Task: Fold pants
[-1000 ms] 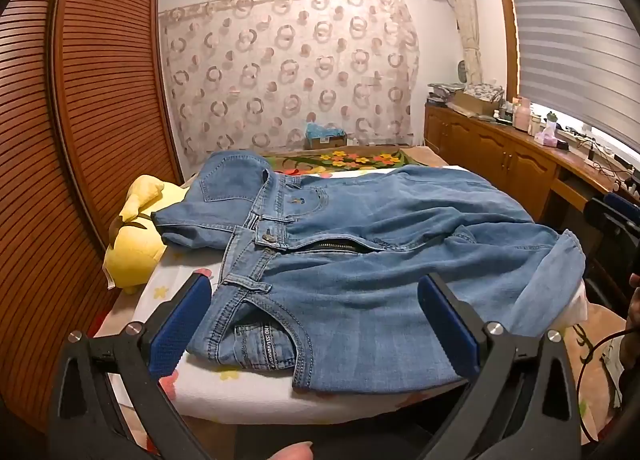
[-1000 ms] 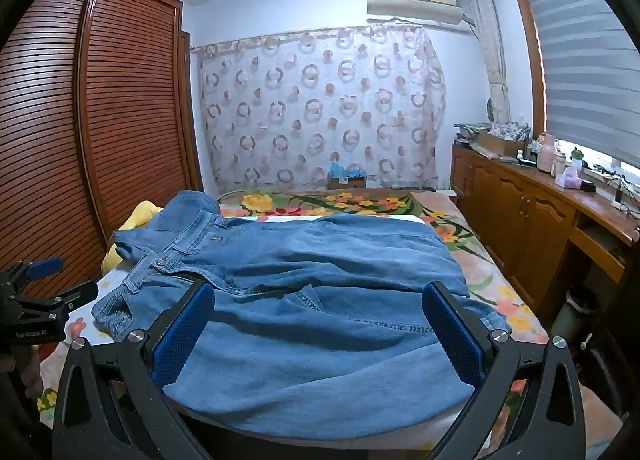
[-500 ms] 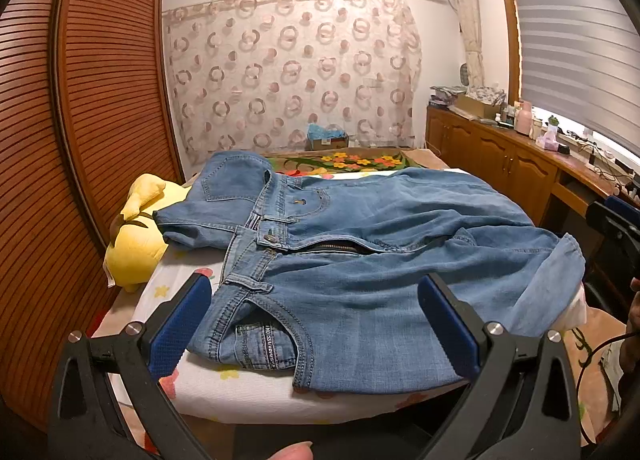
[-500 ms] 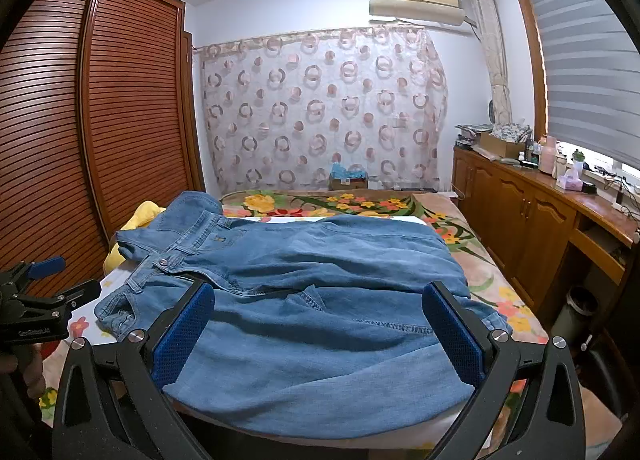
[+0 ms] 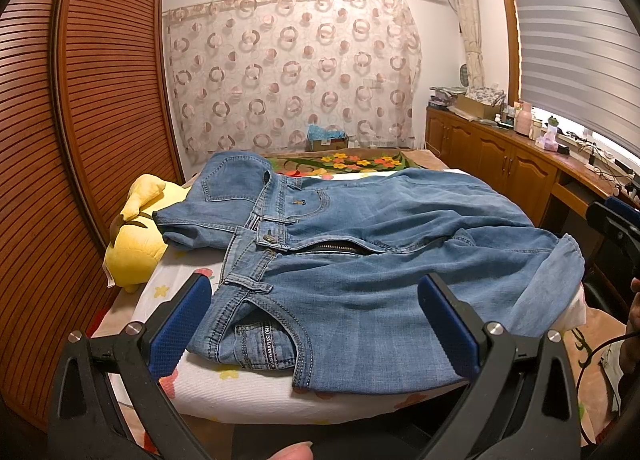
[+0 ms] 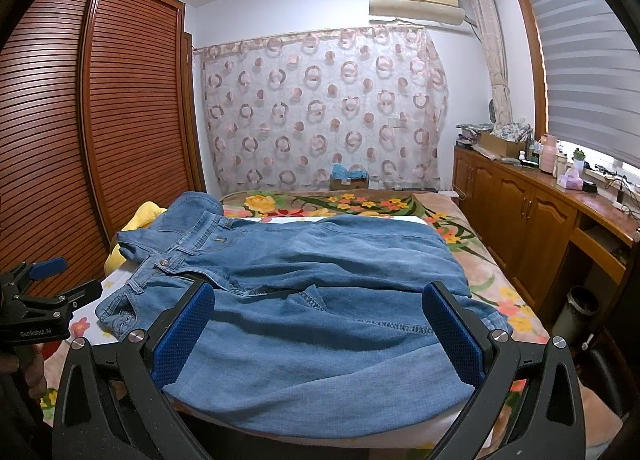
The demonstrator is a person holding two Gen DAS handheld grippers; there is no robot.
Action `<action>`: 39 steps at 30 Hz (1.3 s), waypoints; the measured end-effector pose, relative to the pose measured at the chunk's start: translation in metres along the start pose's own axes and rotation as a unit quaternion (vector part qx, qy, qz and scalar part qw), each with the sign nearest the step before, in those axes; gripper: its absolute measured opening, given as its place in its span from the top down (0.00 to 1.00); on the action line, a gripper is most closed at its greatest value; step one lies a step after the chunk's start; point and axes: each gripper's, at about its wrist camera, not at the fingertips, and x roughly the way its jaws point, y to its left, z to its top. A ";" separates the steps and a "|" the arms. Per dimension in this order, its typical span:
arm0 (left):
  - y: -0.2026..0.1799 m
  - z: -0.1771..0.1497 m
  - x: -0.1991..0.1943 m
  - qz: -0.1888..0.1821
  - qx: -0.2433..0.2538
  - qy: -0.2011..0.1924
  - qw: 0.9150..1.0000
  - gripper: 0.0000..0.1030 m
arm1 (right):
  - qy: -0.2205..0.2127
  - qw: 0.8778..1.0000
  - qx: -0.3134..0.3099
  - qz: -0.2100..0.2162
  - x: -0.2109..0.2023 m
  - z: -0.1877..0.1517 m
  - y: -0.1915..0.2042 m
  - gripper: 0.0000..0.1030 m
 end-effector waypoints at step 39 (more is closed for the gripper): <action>0.003 0.012 -0.012 -0.001 -0.003 -0.006 1.000 0.00 | -0.002 1.000 0.000 -0.001 -0.001 -0.001 0.000 0.00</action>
